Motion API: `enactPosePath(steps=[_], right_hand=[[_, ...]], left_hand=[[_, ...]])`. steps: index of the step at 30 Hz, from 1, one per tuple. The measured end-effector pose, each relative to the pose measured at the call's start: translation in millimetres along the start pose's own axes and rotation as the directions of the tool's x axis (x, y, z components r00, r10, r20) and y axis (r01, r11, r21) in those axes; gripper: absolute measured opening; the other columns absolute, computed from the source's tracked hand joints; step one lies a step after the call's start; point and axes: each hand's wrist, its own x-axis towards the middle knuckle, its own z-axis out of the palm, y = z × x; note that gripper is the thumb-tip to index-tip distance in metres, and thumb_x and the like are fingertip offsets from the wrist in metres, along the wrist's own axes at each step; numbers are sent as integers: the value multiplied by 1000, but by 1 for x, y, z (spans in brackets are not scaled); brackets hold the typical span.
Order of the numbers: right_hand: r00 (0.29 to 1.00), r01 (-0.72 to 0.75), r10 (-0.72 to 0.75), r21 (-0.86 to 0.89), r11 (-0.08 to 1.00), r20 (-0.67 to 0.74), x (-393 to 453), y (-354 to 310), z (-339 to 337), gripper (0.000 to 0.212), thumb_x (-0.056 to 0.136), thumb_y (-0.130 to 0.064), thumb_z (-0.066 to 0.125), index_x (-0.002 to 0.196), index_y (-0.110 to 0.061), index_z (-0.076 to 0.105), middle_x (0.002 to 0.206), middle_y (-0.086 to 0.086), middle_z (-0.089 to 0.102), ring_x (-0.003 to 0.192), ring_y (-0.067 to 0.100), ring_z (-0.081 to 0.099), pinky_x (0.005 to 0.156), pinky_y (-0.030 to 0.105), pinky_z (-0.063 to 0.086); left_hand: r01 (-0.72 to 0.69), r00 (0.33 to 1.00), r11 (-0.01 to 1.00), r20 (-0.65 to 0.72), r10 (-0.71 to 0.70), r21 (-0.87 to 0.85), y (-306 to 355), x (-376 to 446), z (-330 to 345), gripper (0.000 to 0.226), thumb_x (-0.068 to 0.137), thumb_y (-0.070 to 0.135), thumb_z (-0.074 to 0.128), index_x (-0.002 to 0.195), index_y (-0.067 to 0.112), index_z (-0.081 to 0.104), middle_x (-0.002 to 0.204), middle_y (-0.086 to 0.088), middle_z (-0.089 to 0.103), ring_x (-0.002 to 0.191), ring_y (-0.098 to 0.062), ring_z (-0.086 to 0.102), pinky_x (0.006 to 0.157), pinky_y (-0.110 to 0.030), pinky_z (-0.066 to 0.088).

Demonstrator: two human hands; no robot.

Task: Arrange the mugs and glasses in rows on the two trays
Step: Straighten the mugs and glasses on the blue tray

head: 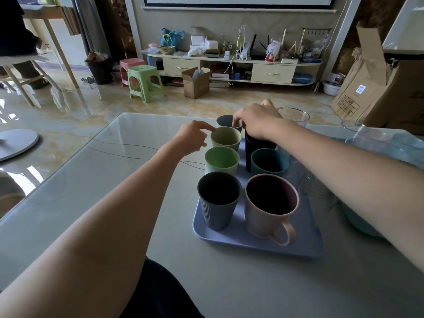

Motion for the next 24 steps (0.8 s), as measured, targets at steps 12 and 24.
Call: enactPosePath(steps=[12, 24], right_hand=[[1000, -18, 19, -77, 997, 16, 48, 17, 29, 19, 90, -24, 61, 108, -26, 67, 109, 3, 64, 108, 26, 50, 98, 40, 30], [998, -27, 30, 50, 998, -62, 66, 22, 52, 21, 94, -18, 53, 98, -23, 73, 106, 5, 67, 106, 34, 45, 92, 41, 42]], left_hand=[[175, 967, 959, 222, -125, -223, 13, 52, 7, 40, 100, 39, 31, 129, 20, 53, 154, -6, 26, 135, -31, 35, 105, -43, 36], [230, 946, 892, 305, -110, -390, 4, 65, 16, 59, 99, 49, 23, 142, 11, 35, 155, -6, 24, 126, -26, 46, 89, -32, 48]])
